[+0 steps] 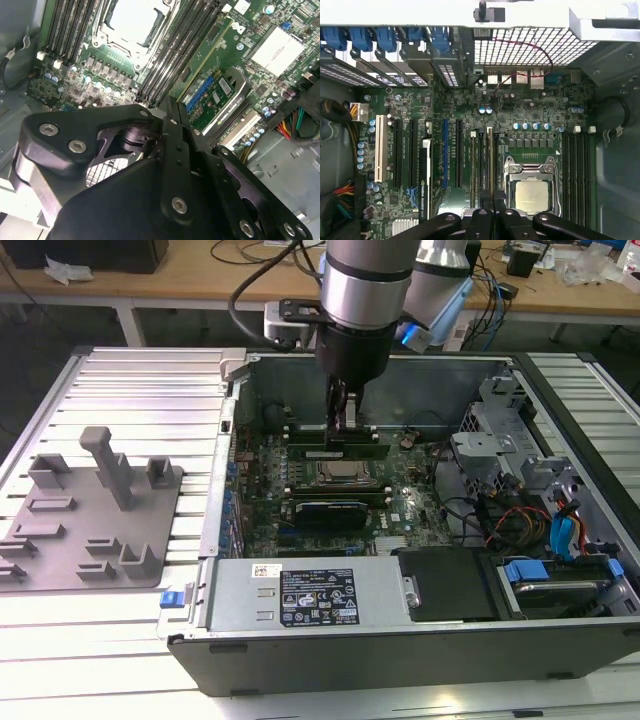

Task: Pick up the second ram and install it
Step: 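Insert the second ram into the second slot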

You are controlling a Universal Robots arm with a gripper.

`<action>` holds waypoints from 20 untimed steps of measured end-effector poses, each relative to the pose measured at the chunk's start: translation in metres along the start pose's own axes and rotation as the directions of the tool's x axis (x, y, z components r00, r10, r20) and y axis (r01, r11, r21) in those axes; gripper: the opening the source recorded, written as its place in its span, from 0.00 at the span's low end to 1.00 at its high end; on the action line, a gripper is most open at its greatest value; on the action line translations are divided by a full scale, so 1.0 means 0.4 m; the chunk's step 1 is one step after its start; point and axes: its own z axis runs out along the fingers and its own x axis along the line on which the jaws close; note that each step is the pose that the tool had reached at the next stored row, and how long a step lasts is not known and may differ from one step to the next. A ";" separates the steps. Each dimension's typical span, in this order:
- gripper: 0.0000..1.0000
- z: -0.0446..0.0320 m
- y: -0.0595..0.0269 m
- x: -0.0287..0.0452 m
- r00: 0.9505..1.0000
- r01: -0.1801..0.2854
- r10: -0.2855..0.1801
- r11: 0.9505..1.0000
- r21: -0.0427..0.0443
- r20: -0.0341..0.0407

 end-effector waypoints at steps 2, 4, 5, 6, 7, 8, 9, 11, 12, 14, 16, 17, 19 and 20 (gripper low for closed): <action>0.09 0.018 -0.001 0.000 1.000 0.000 0.000 1.000 0.000 -0.001; 0.09 0.031 -0.002 0.000 1.000 0.000 0.000 1.000 0.000 -0.001; 0.09 0.035 -0.002 0.000 1.000 0.000 0.000 1.000 0.000 -0.001; 0.09 0.042 -0.002 0.001 1.000 0.000 0.000 1.000 0.000 -0.001; 0.09 0.045 -0.002 0.001 1.000 0.000 0.000 1.000 0.000 -0.001; 0.09 0.052 -0.003 0.001 1.000 0.001 -0.001 1.000 0.000 -0.001; 0.09 0.057 -0.003 0.001 1.000 0.001 -0.001 1.000 0.000 -0.001; 0.09 0.069 -0.004 0.001 1.000 0.002 -0.002 1.000 0.001 -0.001; 0.09 0.074 -0.004 0.001 1.000 0.006 -0.006 1.000 0.002 -0.001; 0.09 0.084 -0.005 0.001 1.000 0.015 -0.015 1.000 0.006 -0.002; 0.09 0.088 -0.009 0.001 1.000 0.017 -0.017 1.000 0.006 -0.002; 0.09 0.089 -0.011 0.001 1.000 0.017 -0.017 1.000 0.006 -0.002; 0.09 0.093 -0.023 0.002 1.000 0.017 -0.017 1.000 0.006 -0.002; 0.09 0.099 -0.024 0.002 1.000 0.014 -0.014 1.000 0.006 -0.002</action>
